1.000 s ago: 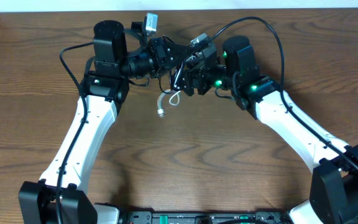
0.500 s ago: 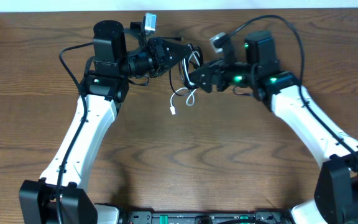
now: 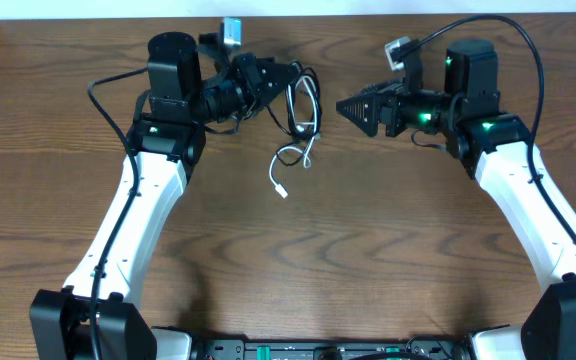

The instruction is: Untangle cables

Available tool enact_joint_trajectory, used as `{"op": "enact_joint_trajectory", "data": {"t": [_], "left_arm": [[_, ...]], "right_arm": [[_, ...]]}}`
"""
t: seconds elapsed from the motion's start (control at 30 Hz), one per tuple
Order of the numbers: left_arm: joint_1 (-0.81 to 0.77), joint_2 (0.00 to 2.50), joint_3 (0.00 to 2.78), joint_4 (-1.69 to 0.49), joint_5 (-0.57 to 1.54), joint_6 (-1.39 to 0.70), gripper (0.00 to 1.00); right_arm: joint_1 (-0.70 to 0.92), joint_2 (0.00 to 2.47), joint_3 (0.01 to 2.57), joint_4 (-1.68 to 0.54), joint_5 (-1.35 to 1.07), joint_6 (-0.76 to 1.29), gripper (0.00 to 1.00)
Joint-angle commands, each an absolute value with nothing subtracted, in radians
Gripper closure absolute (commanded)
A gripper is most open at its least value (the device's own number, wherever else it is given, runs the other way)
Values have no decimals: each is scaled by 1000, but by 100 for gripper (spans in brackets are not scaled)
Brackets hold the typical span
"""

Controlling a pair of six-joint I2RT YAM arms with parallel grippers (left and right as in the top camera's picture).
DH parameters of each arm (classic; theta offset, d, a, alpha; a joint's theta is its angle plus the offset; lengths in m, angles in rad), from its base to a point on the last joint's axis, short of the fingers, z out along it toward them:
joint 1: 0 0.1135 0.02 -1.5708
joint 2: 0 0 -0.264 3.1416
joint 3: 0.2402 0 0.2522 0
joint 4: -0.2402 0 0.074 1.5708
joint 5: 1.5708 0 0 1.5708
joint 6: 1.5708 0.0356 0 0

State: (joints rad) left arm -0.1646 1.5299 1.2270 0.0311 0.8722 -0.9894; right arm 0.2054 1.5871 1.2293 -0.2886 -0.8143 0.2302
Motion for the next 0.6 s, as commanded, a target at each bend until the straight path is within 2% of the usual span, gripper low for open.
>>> {"op": "enact_joint_trajectory", "data": {"t": [0.0,0.2,0.57], "left_arm": [[-160,1516,1238,40,730,-1210,93],[-162,1516,1238,80,638,-1409,93],[-161,1516,1238,152,634,-1454,92]], "right_arm": [[218,1579,1231,-332,-682,281,21],[264,1592,1229,-352,-638,287,21],[397,1682,1229,-297,-582,288,25]]}}
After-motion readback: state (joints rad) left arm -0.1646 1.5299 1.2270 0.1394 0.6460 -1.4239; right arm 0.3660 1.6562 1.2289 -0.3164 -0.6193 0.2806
